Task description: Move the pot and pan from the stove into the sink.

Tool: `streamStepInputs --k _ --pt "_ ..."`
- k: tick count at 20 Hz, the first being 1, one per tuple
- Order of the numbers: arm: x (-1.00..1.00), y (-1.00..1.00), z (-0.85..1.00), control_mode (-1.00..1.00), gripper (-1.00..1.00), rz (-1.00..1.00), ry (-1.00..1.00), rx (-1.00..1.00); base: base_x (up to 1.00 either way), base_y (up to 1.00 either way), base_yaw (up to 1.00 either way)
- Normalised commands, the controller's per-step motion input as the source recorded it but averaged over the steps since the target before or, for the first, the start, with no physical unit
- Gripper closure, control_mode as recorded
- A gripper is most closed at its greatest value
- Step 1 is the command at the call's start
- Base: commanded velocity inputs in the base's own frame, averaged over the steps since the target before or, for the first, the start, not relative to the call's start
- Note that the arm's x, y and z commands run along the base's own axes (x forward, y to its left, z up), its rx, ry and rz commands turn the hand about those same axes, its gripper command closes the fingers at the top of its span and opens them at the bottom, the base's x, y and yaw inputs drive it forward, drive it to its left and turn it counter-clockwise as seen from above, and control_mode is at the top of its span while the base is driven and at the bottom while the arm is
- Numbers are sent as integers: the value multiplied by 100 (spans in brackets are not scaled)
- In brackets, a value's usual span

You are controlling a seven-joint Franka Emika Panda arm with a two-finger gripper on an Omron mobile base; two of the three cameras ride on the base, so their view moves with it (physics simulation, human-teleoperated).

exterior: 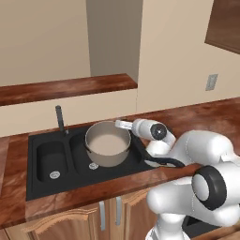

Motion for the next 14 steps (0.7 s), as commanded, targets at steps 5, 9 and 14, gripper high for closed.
streamStepInputs --k 5,9,14 --pt "1 -2 19 -100 -100 0 1 0 0 0 0" --pt "0 -3 100 -100 -100 0 5 3 0 0 0" --pt "-2 0 100 -100 -100 2 9 0 0 0 0"
